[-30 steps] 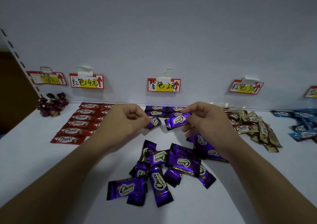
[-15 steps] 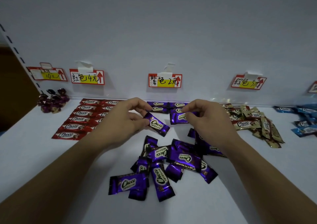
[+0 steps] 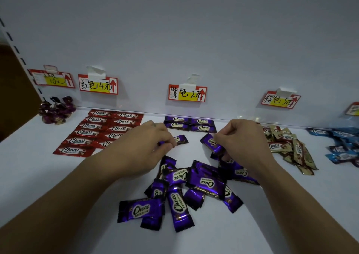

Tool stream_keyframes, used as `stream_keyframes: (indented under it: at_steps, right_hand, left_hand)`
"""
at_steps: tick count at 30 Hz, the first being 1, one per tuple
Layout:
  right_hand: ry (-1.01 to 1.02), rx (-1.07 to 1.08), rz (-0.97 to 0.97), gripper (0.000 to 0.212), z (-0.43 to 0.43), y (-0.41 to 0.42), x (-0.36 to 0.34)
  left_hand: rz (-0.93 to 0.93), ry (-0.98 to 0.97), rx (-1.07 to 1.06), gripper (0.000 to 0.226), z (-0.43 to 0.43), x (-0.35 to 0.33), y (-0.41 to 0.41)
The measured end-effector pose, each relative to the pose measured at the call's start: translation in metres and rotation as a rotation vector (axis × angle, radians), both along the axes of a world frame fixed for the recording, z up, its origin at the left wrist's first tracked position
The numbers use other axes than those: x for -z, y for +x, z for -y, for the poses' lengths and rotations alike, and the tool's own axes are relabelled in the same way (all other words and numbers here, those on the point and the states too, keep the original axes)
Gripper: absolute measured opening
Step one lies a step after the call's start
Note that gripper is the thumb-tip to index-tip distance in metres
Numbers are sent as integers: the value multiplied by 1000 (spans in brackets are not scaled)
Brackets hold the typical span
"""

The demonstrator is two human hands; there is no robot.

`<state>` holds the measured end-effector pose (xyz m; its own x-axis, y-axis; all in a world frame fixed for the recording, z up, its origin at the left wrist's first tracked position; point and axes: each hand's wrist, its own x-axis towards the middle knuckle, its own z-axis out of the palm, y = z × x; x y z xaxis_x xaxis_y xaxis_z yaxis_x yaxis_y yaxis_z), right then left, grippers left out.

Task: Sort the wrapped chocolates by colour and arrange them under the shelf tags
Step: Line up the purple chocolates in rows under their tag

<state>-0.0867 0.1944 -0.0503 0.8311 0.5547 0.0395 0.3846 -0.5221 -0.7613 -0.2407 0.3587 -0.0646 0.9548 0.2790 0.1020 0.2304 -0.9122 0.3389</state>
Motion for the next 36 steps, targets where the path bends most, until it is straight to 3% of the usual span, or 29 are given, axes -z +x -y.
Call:
stream_keyframes:
  at_steps: [4,8,14,21,24,29,33,36]
  right_hand:
    - [10,-71,-11,14,3,-2,-7]
    - [-158,-204,316,9,8,5,-8]
    - [-437,-566,434,49,3,3,-3]
    - [-493,-588,522,34,-15,5,3]
    - [-368,-523,524,16,-16,3,5]
    - [105,-394,377,15,-7,6,1]
    - [533,-519,-240,6,3,-1,-8]
    - [571,-599,-445,14,3,-2,-9]
  left_hand:
    - [-43,5,22,31,-2,0,1]
    - [-55,7,28,31,-4,3,1]
    - [-45,20,25,31,-2,2,1]
    - [-18,-13,18,29,-3,5,1]
    - [-13,-11,24,29,-3,5,1]
    - [107,-24,-6,30,0,3,1]
    - [219,-221,-30,36,7,3,3]
    - [240,-506,-52,38,12,4,5]
